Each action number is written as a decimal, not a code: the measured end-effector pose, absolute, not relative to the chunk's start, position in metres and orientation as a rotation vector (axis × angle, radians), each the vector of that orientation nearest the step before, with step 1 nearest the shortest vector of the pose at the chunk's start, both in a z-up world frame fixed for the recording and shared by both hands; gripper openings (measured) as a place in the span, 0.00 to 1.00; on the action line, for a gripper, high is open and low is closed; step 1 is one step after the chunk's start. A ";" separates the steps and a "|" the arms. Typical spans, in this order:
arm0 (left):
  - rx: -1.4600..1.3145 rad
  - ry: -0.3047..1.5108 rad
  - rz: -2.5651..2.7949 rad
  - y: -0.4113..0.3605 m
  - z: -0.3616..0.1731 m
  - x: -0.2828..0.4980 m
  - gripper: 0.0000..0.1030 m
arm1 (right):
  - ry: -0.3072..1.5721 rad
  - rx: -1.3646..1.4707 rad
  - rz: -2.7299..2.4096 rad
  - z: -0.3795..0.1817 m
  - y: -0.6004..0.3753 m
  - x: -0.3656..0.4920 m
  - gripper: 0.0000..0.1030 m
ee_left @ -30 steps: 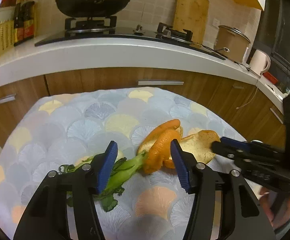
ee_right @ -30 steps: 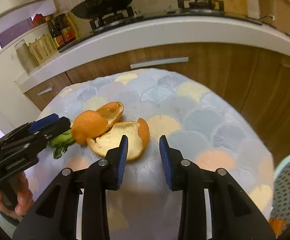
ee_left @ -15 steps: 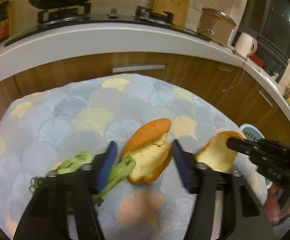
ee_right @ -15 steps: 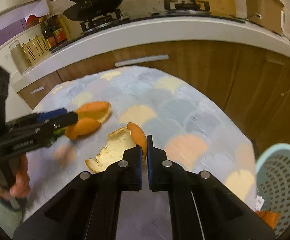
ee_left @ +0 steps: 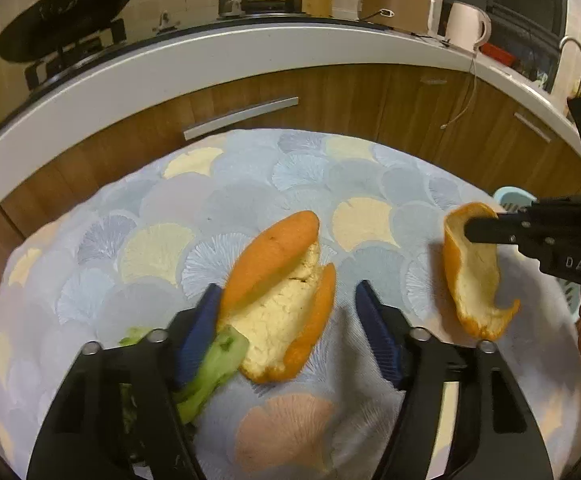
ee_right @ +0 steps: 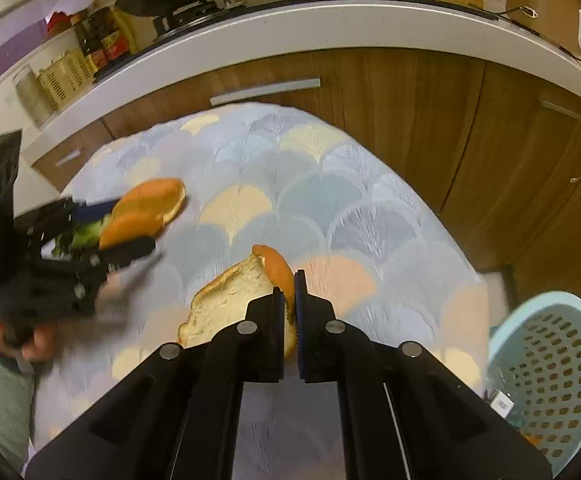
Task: Collect trash
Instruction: 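Grasp the orange peel with the left tool while the right tool grasps the bread crust, then carry the peel and crust over the blue basket and open both tools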
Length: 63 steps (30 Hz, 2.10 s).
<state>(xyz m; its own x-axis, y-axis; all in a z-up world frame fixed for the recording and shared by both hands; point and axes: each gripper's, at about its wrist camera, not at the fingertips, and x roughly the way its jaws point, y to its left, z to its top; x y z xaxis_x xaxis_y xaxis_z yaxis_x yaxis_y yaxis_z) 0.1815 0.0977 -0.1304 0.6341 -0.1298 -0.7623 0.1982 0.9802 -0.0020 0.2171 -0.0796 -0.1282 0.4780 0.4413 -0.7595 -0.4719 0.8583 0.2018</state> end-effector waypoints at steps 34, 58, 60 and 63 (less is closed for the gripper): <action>-0.182 0.718 -0.060 0.107 -0.104 0.100 0.20 | 0.880 -0.075 0.244 -0.145 -0.036 0.174 0.27; -0.067 0.678 -0.417 -0.074 -0.066 0.098 0.20 | 0.740 0.155 0.133 -0.089 -0.264 0.099 0.16; -0.054 0.682 -0.446 -0.095 -0.065 0.101 0.20 | 0.736 0.169 0.116 -0.088 -0.282 0.096 0.16; -0.030 0.693 -0.481 -0.126 -0.068 0.108 0.20 | 0.740 0.190 0.091 -0.092 -0.305 0.096 0.16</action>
<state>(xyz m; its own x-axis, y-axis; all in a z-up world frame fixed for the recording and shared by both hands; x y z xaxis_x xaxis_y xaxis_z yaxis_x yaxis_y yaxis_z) 0.1082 -0.1255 -0.0680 0.6649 -0.4354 -0.6069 0.4159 0.8907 -0.1834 0.0958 -0.3053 -0.0920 0.7358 0.1488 -0.6606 -0.0151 0.9789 0.2038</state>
